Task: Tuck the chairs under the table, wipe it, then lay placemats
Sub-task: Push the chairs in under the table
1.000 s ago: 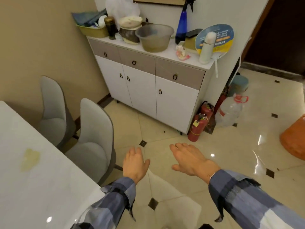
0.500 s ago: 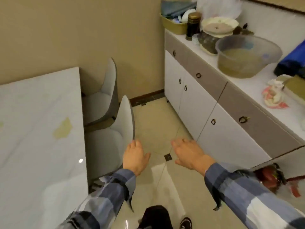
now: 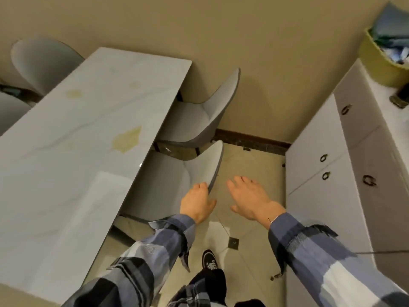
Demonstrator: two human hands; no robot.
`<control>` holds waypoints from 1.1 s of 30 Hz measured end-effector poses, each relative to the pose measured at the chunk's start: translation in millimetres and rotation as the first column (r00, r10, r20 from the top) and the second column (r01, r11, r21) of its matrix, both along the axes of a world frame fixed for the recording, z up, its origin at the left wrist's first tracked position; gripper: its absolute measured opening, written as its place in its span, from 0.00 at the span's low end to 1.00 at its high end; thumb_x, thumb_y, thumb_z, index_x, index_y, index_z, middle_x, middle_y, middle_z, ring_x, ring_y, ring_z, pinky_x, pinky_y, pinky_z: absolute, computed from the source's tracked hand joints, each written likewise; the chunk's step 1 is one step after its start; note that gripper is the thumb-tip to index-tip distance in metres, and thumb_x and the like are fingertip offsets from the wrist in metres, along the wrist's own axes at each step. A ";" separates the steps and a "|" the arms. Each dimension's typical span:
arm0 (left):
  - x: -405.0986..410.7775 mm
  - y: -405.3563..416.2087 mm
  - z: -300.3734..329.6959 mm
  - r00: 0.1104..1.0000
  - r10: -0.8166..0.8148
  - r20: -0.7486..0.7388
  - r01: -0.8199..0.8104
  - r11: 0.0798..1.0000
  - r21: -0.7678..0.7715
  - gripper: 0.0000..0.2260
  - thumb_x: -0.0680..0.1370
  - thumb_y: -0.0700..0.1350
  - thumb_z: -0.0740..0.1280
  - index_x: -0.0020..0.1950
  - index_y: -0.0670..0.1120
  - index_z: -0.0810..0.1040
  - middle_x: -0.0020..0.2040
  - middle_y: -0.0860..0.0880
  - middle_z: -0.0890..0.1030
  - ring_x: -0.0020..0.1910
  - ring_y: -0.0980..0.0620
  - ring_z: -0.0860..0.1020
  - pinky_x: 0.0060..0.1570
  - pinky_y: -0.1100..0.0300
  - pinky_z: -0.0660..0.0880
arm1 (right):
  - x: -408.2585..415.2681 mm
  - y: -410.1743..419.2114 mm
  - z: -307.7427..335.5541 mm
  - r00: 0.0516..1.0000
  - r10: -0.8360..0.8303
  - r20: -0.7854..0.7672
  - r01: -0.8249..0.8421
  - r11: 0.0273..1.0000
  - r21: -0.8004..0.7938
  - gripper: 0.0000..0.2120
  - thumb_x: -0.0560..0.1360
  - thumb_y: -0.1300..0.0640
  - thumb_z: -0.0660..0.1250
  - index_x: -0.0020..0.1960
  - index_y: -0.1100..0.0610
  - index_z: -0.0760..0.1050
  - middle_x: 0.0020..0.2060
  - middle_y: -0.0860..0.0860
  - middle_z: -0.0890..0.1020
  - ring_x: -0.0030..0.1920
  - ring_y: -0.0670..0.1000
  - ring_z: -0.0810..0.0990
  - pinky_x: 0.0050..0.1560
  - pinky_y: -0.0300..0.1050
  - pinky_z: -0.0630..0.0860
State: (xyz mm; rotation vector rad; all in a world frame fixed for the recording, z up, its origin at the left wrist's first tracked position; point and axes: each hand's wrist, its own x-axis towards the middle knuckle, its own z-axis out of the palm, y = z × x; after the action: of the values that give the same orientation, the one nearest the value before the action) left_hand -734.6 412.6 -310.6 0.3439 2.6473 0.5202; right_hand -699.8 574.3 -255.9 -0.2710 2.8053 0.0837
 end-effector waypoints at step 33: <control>21.0 -24.6 -72.1 0.748 0.655 0.106 -0.639 0.754 -0.154 0.07 0.78 0.50 0.64 0.56 0.54 0.74 0.53 0.53 0.81 0.50 0.49 0.79 0.51 0.52 0.76 | -190.3 -12.3 -139.7 0.524 0.838 -0.152 -0.843 0.484 -0.234 0.16 0.55 0.67 0.78 0.40 0.57 0.80 0.31 0.52 0.79 0.30 0.54 0.78 0.30 0.46 0.77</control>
State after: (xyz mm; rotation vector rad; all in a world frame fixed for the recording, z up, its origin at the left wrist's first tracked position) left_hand -713.6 388.0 -382.7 -0.6674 2.5724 0.5706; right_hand -890.1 562.0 -395.6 -1.7220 2.3774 -0.0998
